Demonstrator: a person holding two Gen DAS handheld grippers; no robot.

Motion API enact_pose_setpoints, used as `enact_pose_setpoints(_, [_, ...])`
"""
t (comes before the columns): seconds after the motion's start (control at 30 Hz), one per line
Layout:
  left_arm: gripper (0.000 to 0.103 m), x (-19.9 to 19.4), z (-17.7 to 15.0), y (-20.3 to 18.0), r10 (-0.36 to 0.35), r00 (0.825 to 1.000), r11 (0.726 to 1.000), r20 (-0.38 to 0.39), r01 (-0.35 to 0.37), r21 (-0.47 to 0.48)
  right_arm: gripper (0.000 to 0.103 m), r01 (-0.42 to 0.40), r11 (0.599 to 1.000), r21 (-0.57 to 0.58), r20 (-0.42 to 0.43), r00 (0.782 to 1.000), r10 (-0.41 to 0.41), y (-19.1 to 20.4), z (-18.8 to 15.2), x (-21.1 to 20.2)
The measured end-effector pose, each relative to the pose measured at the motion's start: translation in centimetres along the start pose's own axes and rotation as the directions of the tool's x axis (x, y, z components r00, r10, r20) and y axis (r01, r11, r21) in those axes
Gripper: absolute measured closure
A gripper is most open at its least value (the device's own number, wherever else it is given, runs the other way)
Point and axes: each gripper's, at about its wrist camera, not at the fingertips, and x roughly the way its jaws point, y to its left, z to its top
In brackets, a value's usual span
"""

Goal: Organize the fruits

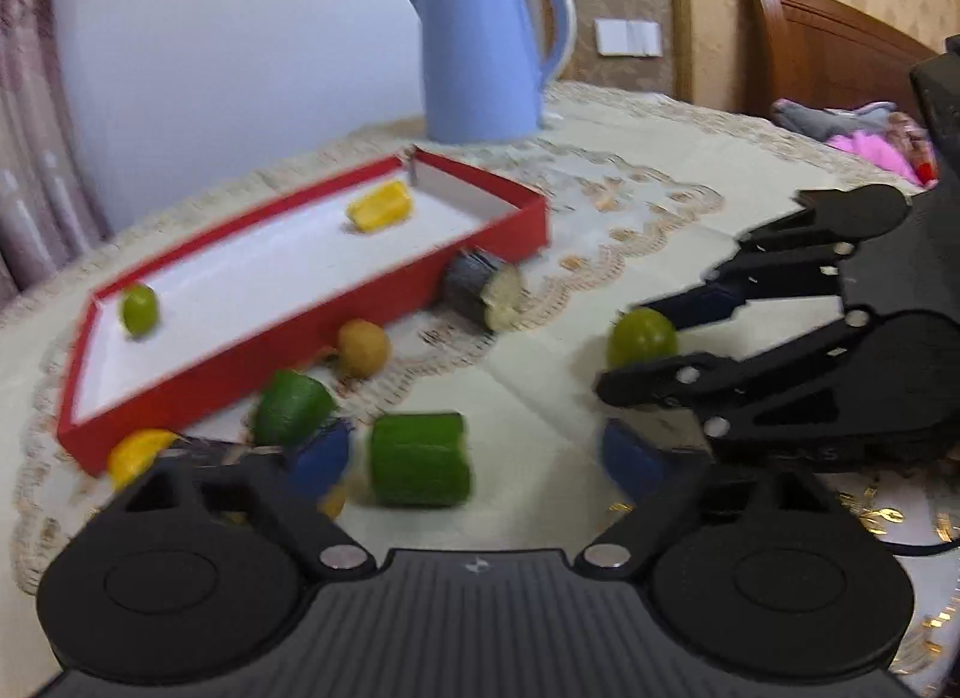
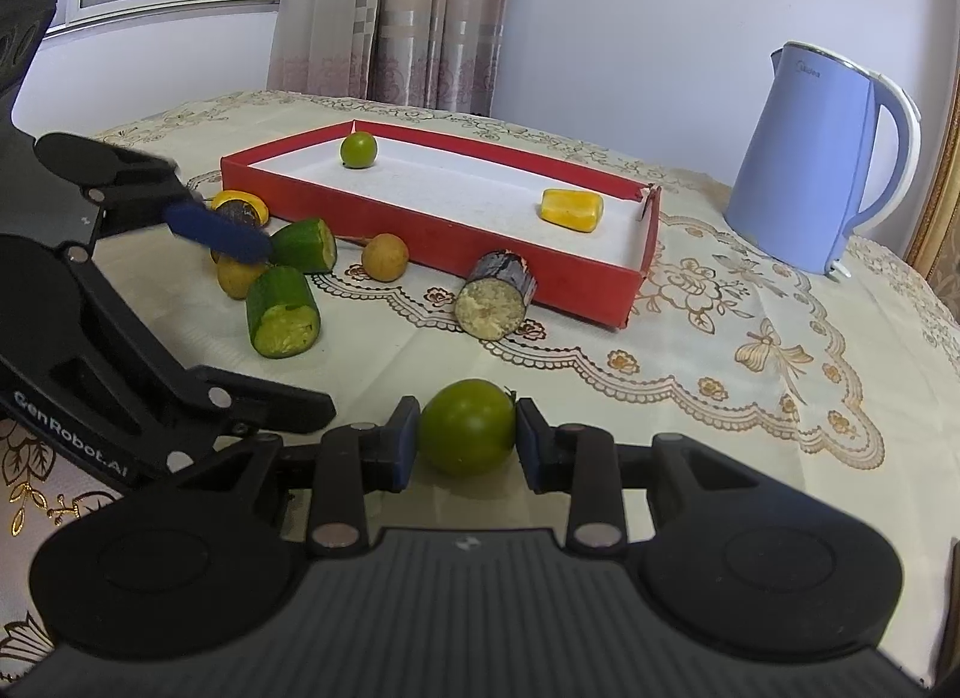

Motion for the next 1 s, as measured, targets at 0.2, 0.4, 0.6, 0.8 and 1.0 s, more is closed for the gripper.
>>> enact_pose_setpoints(0.2, [0.068,0.6,0.2,1.6,0.028,0.999,0.997,-0.035,-0.031,-0.074,0.071,-0.004,1.0,-0.003,0.002,1.0,0.004,0.1,0.0,0.0])
enact_pose_setpoints(0.4, [0.068,0.2,-0.2,1.6,0.036,0.999,0.997,-0.021,-0.037,-0.073,0.071,-0.003,1.0,-0.001,0.003,1.0,0.003,0.2,0.1,0.0])
enact_pose_setpoints(0.6, [0.07,-1.3,0.1,2.3,0.083,0.996,0.993,0.023,-0.081,-0.085,0.071,0.002,1.0,-0.008,0.02,1.0,-0.002,0.1,0.5,-0.4])
enact_pose_setpoints(0.8, [0.07,-1.7,0.4,2.9,0.095,0.995,0.991,0.033,-0.091,-0.093,0.071,-0.004,1.0,-0.017,0.023,1.0,0.004,0.4,0.9,-0.4])
enact_pose_setpoints(1.0, [0.07,-2.5,1.3,3.6,0.122,0.989,0.987,0.08,-0.113,-0.111,0.071,0.006,1.0,-0.019,0.038,0.999,-0.006,0.1,1.4,-0.6])
